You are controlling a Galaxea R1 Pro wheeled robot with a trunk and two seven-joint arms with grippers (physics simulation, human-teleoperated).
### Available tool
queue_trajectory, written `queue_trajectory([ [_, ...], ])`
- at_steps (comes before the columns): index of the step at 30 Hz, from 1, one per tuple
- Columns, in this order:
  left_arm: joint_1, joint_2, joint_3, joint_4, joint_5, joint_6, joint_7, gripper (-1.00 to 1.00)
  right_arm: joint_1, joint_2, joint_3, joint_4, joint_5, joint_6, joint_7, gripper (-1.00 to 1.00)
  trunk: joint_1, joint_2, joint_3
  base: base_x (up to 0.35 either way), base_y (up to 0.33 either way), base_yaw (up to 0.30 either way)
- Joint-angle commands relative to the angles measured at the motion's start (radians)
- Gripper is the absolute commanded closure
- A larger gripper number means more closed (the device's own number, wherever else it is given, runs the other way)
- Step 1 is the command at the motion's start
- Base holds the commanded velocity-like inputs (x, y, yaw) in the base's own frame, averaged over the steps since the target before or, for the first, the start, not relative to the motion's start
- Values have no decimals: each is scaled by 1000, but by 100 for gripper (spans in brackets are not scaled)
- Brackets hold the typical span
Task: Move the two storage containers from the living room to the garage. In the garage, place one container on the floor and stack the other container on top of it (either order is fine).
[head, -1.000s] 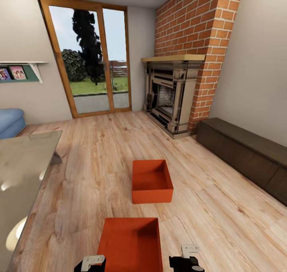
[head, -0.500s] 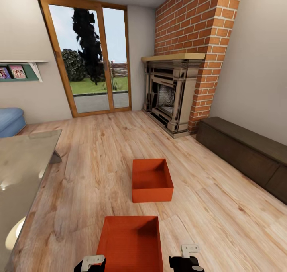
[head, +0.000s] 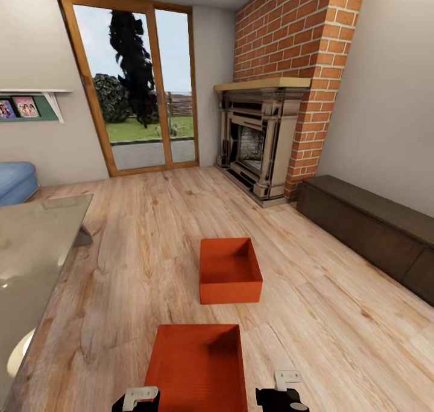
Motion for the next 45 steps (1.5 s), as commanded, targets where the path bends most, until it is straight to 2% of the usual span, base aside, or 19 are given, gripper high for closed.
queue_trajectory([
  [1, -1, 0, 3, 1, 0, -3, -1, -100, -1, 0, 0, 1, 0, -3, -3, -100, 0, 0, -1, 0, 0, 0],
  [6, -1, 0, 3, 1, 0, -3, -1, -100, -1, 0, 0, 1, 0, -3, -3, -100, 0, 0, -1, 0, 0, 0],
  [14, -1, 0, 3, 1, 0, -3, -1, -100, -1, 1, 0, 1, 0, -3, -3, -100, 31, -56, -26, 0, 0, 0],
  [38, -1, 0, 3, 1, 0, -3, -1, -100, -1, 1, 1, 1, 0, -3, -3, -100, 31, -56, -26, 0, 0, 0],
  [45, -1, 0, 3, 1, 0, -3, -1, -100, -1, 1, 1, 1, 0, -3, -3, -100, 57, -105, -48, 0, 0, 0],
])
